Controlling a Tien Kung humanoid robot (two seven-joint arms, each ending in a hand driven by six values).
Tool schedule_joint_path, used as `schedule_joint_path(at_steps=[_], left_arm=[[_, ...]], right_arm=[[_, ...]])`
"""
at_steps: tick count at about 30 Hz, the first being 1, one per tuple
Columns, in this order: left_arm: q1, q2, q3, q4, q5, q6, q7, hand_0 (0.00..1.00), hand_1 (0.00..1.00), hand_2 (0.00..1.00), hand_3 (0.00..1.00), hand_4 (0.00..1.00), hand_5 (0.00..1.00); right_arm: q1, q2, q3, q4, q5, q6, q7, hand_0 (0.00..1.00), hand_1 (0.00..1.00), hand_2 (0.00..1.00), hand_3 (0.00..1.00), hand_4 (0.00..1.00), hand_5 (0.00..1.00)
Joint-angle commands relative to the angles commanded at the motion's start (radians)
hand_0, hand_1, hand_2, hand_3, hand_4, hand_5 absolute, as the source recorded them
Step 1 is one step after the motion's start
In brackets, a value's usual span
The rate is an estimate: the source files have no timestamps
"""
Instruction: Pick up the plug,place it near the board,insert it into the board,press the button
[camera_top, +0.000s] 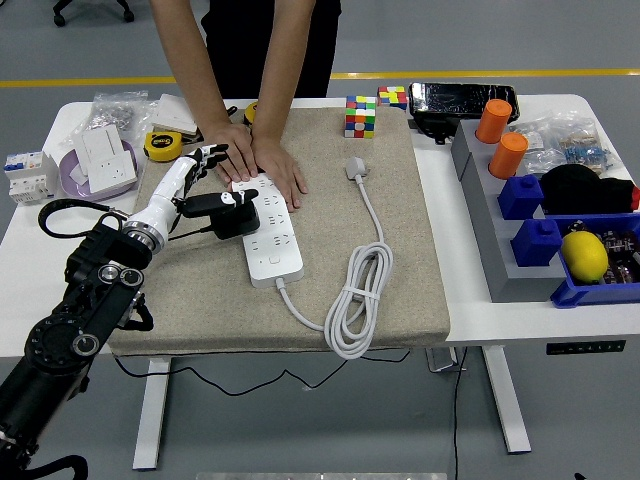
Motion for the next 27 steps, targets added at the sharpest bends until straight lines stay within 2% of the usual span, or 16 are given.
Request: schedule_joint_path(at_steps=[2, 5, 15, 18, 19, 24, 25, 27], left_arm=[[-0.004, -0.002, 0.014, 0.01, 0.073, -0.019, 0.014, 0.957, 0.959, 0.877, 0.856, 0.998, 0.242], [-0.009, -0.005, 0.043, 0.026, 0.124, -0.035, 0.025, 0.957, 0.959, 0.877, 0.856, 0.998, 0.242], [-0.014, -0.012, 0.084, 0.061, 0.142, -0.024, 0.03, 0.942, 0.942, 0.843, 0.826, 0.998, 0.243], [-0.016, -0.01, 0.092, 0.065, 0.149, -0.003, 0.033, 0.942, 0.942, 0.843, 0.826, 0.998, 0.243], [-0.016, -0.01, 0.093, 0.066, 0.15, 0.001, 0.033, 0.865, 0.842, 0.746, 0.756, 0.998, 0.243], [-0.018, -0.012, 0.096, 0.072, 0.158, 0.063, 0.027, 0.865, 0.842, 0.746, 0.756, 0.998, 0.243], [-0.018, -0.012, 0.096, 0.074, 0.169, 0.07, 0.027, 0.697, 0.595, 0.504, 0.523, 0.812, 0.155], [-0.019, -0.012, 0.097, 0.077, 0.19, 0.082, 0.027, 0.697, 0.595, 0.504, 0.523, 0.812, 0.155]], right_arm=[[0.0, -0.001, -0.001, 0.0, 0.0, 0.0, 0.001, 0.81, 0.746, 0.741, 0.769, 0.998, 0.964], [0.0, -0.001, -0.001, 0.0, -0.001, 0.0, 0.0, 0.81, 0.746, 0.741, 0.769, 0.998, 0.964], [-0.002, -0.001, 0.0, 0.0, -0.001, 0.0, 0.0, 0.81, 0.747, 0.742, 0.77, 0.998, 0.962], [-0.003, -0.001, 0.004, 0.0, -0.004, 0.0, -0.002, 0.81, 0.747, 0.742, 0.77, 0.998, 0.962], [-0.003, -0.001, 0.005, 0.0, -0.004, 0.0, -0.002, 0.81, 0.746, 0.742, 0.769, 0.998, 0.962], [0.001, 0.0, 0.001, 0.0, 0.001, 0.0, 0.001, 0.81, 0.746, 0.742, 0.769, 0.998, 0.962], [0.002, 0.0, 0.001, 0.0, 0.001, 0.0, 0.001, 0.81, 0.747, 0.742, 0.769, 0.998, 0.963], [0.002, 0.0, 0.001, 0.0, 0.001, 0.0, 0.001, 0.81, 0.747, 0.742, 0.769, 0.998, 0.963]])
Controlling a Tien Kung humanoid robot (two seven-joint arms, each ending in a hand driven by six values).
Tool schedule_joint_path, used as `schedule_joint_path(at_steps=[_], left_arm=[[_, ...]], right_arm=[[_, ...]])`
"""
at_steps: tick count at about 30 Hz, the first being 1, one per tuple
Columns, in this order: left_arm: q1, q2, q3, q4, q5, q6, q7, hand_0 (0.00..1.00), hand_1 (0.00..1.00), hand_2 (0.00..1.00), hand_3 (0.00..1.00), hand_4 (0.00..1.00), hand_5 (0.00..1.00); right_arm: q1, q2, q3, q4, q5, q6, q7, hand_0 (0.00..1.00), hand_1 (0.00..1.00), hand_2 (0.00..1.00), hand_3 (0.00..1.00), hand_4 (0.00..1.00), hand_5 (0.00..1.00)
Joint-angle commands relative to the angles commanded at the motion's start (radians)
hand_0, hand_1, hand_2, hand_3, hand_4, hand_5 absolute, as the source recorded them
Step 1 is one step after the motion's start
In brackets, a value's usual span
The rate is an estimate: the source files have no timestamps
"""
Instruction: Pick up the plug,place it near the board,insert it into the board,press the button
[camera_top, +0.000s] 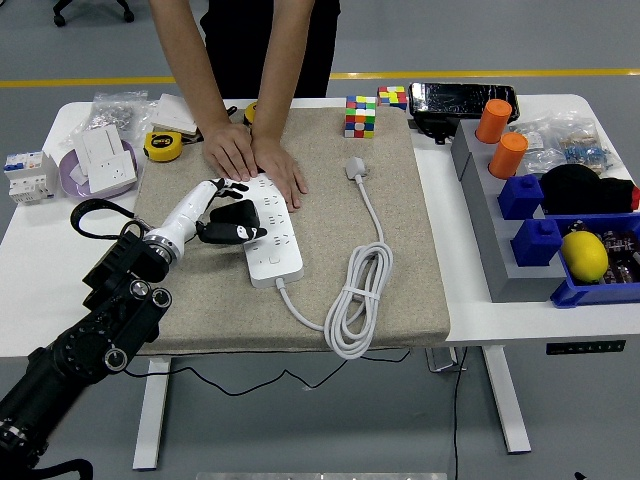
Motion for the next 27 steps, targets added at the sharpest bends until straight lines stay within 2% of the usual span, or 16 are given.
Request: schedule_joint_path(at_steps=[3, 4, 9, 10, 15, 16, 21, 22, 27], left_arm=[[-0.001, -0.001, 0.002, 0.004, 0.039, 0.01, 0.002, 0.697, 0.595, 0.504, 0.523, 0.812, 0.155], [-0.001, -0.001, 0.001, 0.005, 0.053, 0.011, 0.003, 0.578, 0.462, 0.451, 0.508, 0.713, 0.075], [-0.006, -0.002, -0.001, 0.004, 0.124, 0.005, 0.013, 0.578, 0.462, 0.451, 0.508, 0.713, 0.075], [-0.007, -0.002, -0.002, 0.003, 0.14, 0.005, 0.014, 0.508, 0.378, 0.433, 0.521, 0.673, 0.005], [-0.004, -0.003, -0.007, -0.007, 0.147, 0.009, 0.013, 0.508, 0.378, 0.433, 0.521, 0.673, 0.005], [-0.004, -0.003, -0.009, -0.01, 0.148, 0.009, 0.013, 0.465, 0.324, 0.411, 0.501, 0.657, 0.002], [0.0, 0.002, -0.021, -0.03, 0.142, 0.002, 0.014, 0.465, 0.324, 0.411, 0.501, 0.657, 0.002], [0.001, 0.002, -0.026, -0.033, 0.142, 0.0, 0.014, 0.471, 0.336, 0.396, 0.459, 0.615, 0.002], [0.022, 0.002, -0.074, -0.073, 0.084, -0.024, 0.004, 0.471, 0.336, 0.396, 0.459, 0.615, 0.002]], right_arm=[[0.0, 0.0, 0.002, 0.0, -0.001, 0.0, -0.001, 0.81, 0.747, 0.742, 0.769, 0.998, 0.963], [-0.001, 0.0, 0.003, 0.0, -0.002, 0.0, -0.001, 0.809, 0.746, 0.742, 0.769, 0.998, 0.963], [-0.001, 0.0, 0.004, 0.0, -0.001, 0.0, 0.0, 0.809, 0.746, 0.742, 0.769, 0.998, 0.963], [-0.001, 0.0, 0.004, 0.0, -0.001, 0.0, 0.0, 0.81, 0.745, 0.742, 0.769, 0.998, 0.965], [-0.001, 0.0, 0.003, 0.0, 0.0, -0.001, 0.0, 0.81, 0.745, 0.742, 0.769, 0.998, 0.965], [-0.001, 0.0, 0.003, 0.0, 0.0, 0.0, 0.0, 0.81, 0.746, 0.742, 0.769, 0.998, 0.965], [0.001, 0.0, 0.004, 0.0, 0.0, -0.001, -0.001, 0.81, 0.746, 0.742, 0.769, 0.998, 0.965], [0.001, 0.0, 0.004, 0.0, 0.0, -0.001, -0.001, 0.81, 0.745, 0.742, 0.769, 0.998, 0.966], [0.001, 0.001, 0.0, 0.0, 0.002, 0.0, 0.0, 0.81, 0.745, 0.742, 0.769, 0.998, 0.966]])
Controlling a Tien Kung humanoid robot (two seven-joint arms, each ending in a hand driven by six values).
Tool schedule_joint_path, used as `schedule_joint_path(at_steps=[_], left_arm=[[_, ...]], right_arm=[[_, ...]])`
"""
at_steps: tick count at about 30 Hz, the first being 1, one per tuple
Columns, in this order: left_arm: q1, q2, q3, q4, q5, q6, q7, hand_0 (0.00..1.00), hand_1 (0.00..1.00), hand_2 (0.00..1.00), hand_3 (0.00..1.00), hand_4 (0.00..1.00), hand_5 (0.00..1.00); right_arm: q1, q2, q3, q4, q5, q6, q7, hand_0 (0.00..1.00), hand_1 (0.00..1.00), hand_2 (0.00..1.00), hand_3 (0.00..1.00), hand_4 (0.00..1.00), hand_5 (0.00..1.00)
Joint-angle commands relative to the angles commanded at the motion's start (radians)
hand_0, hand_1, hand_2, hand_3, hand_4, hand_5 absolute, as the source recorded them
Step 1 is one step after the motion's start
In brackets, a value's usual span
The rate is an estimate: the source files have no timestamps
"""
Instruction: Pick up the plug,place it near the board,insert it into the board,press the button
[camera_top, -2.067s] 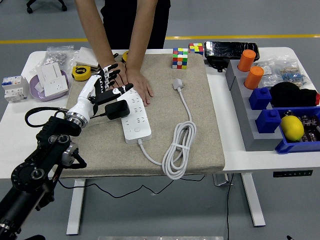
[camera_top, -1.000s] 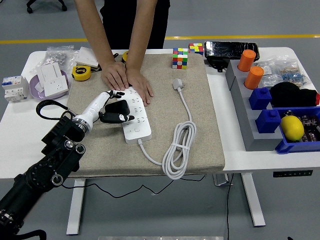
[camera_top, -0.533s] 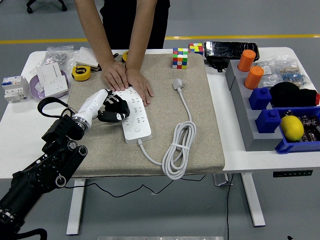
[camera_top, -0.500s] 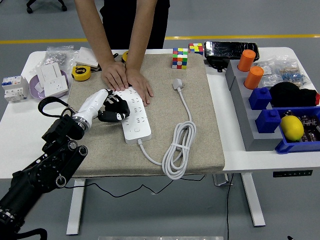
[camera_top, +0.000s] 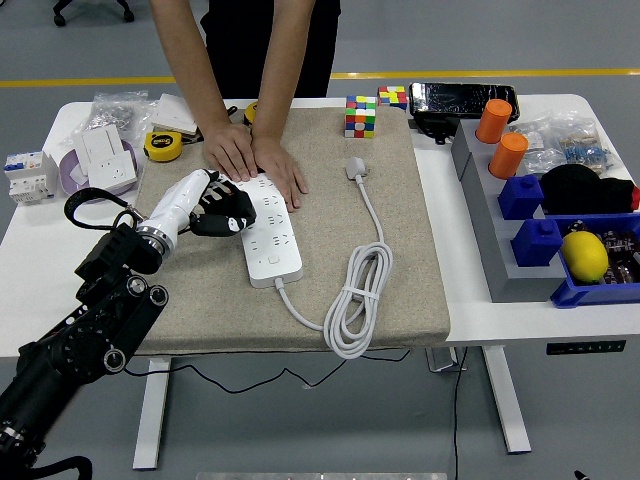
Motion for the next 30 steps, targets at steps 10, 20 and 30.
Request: schedule_joint_path(at_steps=[10, 20, 30], left_arm=[[0.039, 0.024, -0.078, -0.041, 0.002, -0.025, 0.001, 0.47, 0.387, 0.389, 0.458, 0.628, 0.002], [0.049, 0.035, -0.069, 0.031, 0.014, -0.043, -0.012, 0.513, 0.518, 0.503, 0.531, 0.678, 0.017], [0.048, 0.035, -0.068, 0.039, -0.028, -0.073, -0.024, 0.696, 0.758, 0.703, 0.638, 0.998, 0.236]], right_arm=[[-0.007, 0.001, 0.003, 0.0, -0.003, 0.0, -0.002, 0.81, 0.746, 0.742, 0.769, 0.998, 0.97], [-0.005, 0.0, -0.003, 0.0, 0.003, 0.0, 0.0, 0.81, 0.745, 0.742, 0.769, 0.998, 0.972], [-0.007, -0.001, -0.001, 0.0, 0.003, 0.0, 0.0, 0.81, 0.745, 0.742, 0.769, 0.998, 0.971]])
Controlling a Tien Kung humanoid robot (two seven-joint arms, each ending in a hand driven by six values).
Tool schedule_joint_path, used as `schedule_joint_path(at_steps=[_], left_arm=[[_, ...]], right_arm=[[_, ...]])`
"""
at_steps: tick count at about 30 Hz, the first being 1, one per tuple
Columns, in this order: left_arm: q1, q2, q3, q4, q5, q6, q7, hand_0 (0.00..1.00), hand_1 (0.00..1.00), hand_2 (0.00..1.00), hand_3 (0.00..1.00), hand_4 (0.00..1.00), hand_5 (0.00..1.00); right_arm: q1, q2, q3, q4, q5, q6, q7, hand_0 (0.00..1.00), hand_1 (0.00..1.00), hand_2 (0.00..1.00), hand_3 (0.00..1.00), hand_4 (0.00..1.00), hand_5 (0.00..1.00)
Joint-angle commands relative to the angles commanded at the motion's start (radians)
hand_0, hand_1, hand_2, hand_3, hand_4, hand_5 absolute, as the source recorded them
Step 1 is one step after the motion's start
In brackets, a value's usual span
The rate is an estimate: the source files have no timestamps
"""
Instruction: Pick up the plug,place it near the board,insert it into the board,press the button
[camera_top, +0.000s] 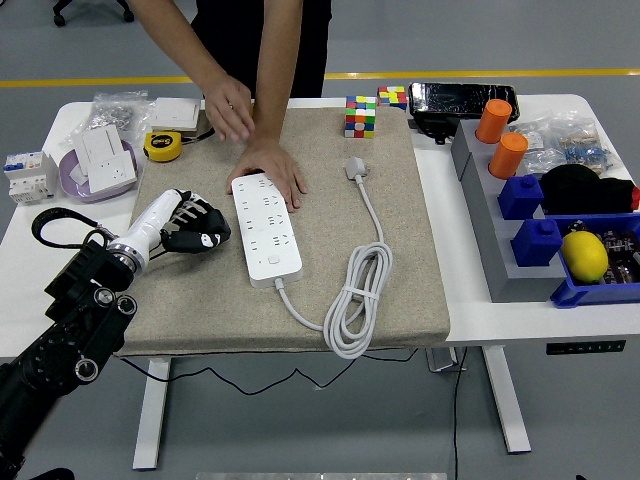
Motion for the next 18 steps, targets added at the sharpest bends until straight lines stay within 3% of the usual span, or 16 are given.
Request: schedule_joint_path(at_steps=[1, 6, 7, 10, 12, 13, 16, 18], left_arm=[[0.0, 0.0, -0.001, 0.001, -0.005, -0.003, -0.001, 0.933, 0.978, 0.908, 0.871, 0.998, 0.48], [-0.002, 0.001, -0.008, 0.001, -0.024, -0.006, -0.01, 0.933, 0.978, 0.908, 0.871, 0.998, 0.48], [-0.002, 0.001, -0.01, 0.0, -0.03, -0.006, -0.012, 0.998, 0.998, 0.99, 0.944, 0.998, 0.798], [0.008, 0.0, -0.028, -0.024, -0.091, 0.012, -0.028, 0.998, 0.998, 0.99, 0.944, 0.998, 0.798], [0.021, -0.005, -0.044, -0.055, -0.153, 0.056, -0.06, 0.998, 0.998, 0.99, 0.944, 0.998, 0.798], [0.03, -0.009, -0.054, -0.073, -0.186, 0.08, -0.078, 0.998, 0.998, 0.936, 0.908, 0.998, 0.998], [0.072, -0.028, -0.086, -0.146, -0.305, 0.118, -0.119, 0.998, 0.998, 0.936, 0.908, 0.998, 0.998], [0.1, -0.04, -0.103, -0.198, -0.389, 0.119, -0.129, 0.998, 0.998, 0.936, 0.908, 0.998, 0.998]], right_arm=[[0.001, 0.0, -0.001, 0.0, 0.002, 0.0, 0.001, 0.809, 0.746, 0.742, 0.769, 0.998, 0.972], [0.003, -0.001, -0.001, 0.0, 0.003, -0.001, 0.0, 0.809, 0.746, 0.742, 0.769, 0.998, 0.972], [0.003, -0.001, -0.001, 0.0, 0.003, -0.001, 0.0, 0.81, 0.745, 0.741, 0.769, 0.998, 0.972], [0.003, -0.001, 0.001, 0.0, 0.004, -0.001, 0.0, 0.81, 0.745, 0.741, 0.769, 0.998, 0.972], [0.003, 0.0, 0.002, 0.0, 0.003, -0.001, -0.001, 0.81, 0.745, 0.741, 0.769, 0.998, 0.972], [0.003, 0.0, 0.002, 0.0, 0.003, -0.001, -0.001, 0.81, 0.746, 0.742, 0.769, 0.998, 0.972], [0.002, 0.002, 0.001, 0.0, 0.006, -0.001, 0.0, 0.81, 0.746, 0.742, 0.769, 0.998, 0.972], [0.001, 0.003, 0.002, 0.0, 0.005, -0.002, 0.0, 0.81, 0.746, 0.742, 0.769, 0.998, 0.972]])
